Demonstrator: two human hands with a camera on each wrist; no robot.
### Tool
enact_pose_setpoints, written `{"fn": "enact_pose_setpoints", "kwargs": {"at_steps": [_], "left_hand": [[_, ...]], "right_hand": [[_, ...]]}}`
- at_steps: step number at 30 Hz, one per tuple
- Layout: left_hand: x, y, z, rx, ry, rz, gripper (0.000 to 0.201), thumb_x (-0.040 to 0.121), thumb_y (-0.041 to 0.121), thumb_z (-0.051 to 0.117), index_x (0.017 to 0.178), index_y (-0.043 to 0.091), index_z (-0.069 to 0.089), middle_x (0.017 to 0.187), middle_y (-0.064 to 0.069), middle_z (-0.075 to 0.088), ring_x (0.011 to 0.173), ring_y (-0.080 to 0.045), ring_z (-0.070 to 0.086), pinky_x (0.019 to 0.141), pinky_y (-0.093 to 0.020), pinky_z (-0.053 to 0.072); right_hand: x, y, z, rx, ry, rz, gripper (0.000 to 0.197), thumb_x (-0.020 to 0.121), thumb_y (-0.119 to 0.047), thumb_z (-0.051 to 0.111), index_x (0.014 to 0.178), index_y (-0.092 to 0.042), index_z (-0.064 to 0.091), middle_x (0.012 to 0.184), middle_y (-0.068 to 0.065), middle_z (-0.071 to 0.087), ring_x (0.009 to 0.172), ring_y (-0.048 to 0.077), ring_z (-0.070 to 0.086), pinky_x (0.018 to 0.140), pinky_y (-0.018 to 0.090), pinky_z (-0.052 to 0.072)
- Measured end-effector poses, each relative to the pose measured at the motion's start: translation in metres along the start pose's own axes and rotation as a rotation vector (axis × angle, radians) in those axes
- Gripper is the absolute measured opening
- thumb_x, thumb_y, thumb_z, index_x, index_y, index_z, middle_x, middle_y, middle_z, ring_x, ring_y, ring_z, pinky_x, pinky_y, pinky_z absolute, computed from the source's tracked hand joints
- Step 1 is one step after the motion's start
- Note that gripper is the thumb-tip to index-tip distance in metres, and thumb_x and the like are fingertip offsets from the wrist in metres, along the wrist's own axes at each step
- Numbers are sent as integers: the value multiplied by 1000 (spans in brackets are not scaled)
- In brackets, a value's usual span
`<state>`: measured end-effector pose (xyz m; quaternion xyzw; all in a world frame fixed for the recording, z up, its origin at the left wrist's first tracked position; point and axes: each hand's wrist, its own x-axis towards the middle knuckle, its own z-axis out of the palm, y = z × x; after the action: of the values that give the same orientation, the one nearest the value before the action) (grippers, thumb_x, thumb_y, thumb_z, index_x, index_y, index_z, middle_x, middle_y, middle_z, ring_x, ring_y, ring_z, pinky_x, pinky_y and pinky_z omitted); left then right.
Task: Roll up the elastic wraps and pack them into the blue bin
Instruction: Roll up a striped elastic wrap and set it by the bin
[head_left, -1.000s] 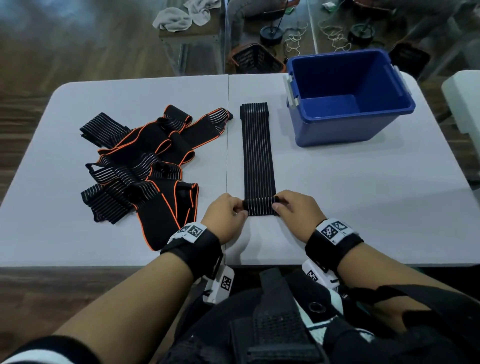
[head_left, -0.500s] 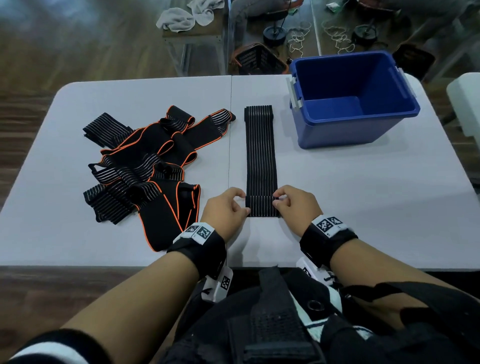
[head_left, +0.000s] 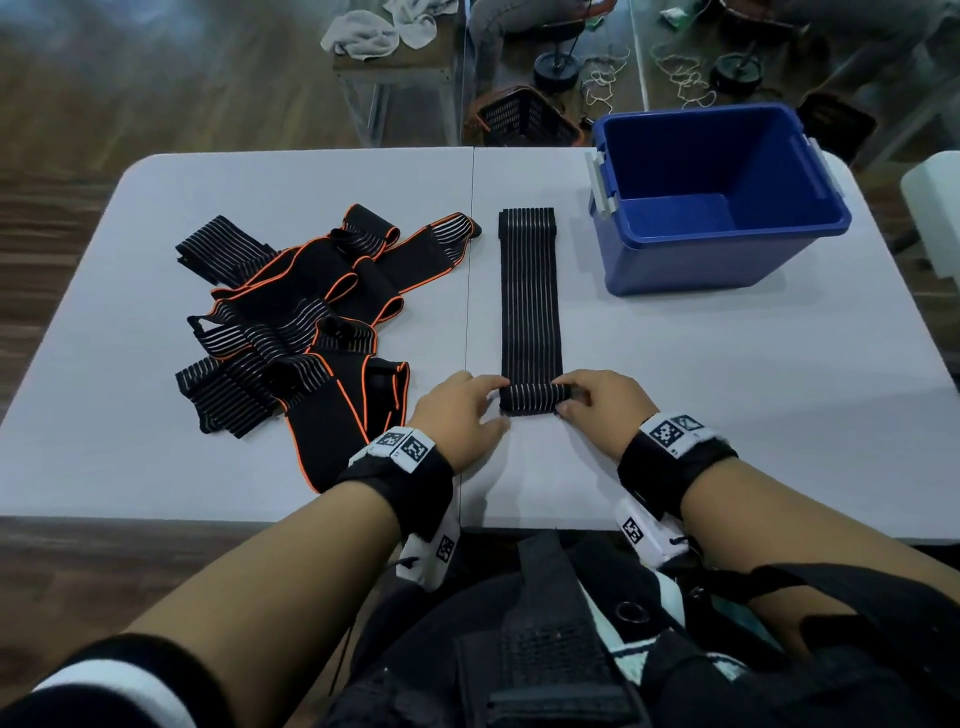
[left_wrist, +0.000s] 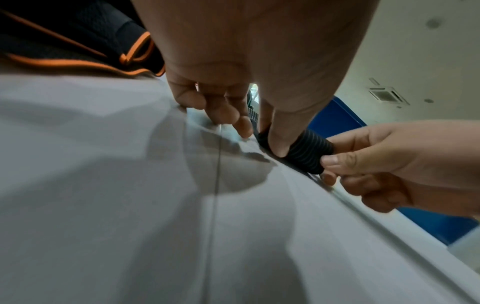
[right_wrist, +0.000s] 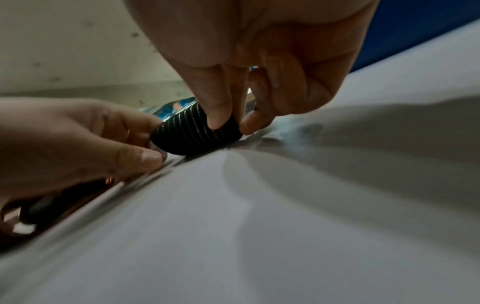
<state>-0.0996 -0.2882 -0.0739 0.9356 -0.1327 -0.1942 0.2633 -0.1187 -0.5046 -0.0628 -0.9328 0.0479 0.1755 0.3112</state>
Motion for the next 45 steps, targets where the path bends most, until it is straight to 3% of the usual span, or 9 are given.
{"fn": "enact_pose_setpoints", "kwargs": {"at_steps": [2,4,7,11,17,22,30,35,45], "left_hand": [[3,4,-1,-70,31,-20,32,88,37,64,119,30,67,78,10,57,83,-17,59,79,-33,51],[5,7,-1,-126,47,-71,18,92,36,61,95,22,71,68,7,58,77,-19,60,73,-32,50],[7,8,4,-143,24,-149,34,94,41,56,73,15,61,62,4,56,72,-25,59,71,-36,50],[5,15,7,-76,9,-186,43,100,49,45,76,18,62,72,3,63,79,-24,62,80,-40,48],[7,25,6,32,-16,-249,49,100,51,43,65,18,54,68,1,59,80,-28,61,84,-41,48],[2,21,6,16,136,-130,25,93,46,59,102,22,57,83,3,64,84,-23,63,79,-39,53],[-5,21,3,310,78,104,40,98,22,42,134,25,56,109,-5,70,100,-30,66,86,-42,49],[-8,11,0,241,-67,119,56,94,21,45,149,24,36,97,-4,71,91,-28,65,80,-42,54],[2,12,1,-116,45,-67,28,98,30,52,121,23,66,59,12,53,74,-18,56,61,-24,34]], "right_hand": [[0,0,0,108,19,53,10,93,-22,62,87,-24,70,73,-5,62,76,18,57,65,27,38],[0,1,2,170,22,107,31,95,-27,61,66,-16,61,60,-2,52,63,18,49,57,28,35],[-3,-1,2,195,11,151,44,97,-33,58,67,-1,61,58,4,50,56,19,45,56,29,35],[-8,-6,3,252,19,236,48,98,-35,55,72,3,67,64,4,69,53,17,51,55,27,38],[-11,-15,2,192,45,290,42,96,-37,56,65,-9,58,70,5,74,64,20,63,62,30,46],[-16,-18,3,-25,92,144,28,94,-30,62,111,-16,46,82,1,56,74,23,56,62,32,37],[-17,-11,1,-266,-41,-31,51,85,-49,68,124,-19,55,111,5,56,101,26,59,84,36,49],[-15,0,1,-337,-59,-77,41,93,-21,59,133,-23,50,111,6,55,100,28,60,82,34,48],[-5,4,-4,14,-20,26,23,99,-18,47,98,-15,70,91,6,70,85,26,61,71,31,42]]}}
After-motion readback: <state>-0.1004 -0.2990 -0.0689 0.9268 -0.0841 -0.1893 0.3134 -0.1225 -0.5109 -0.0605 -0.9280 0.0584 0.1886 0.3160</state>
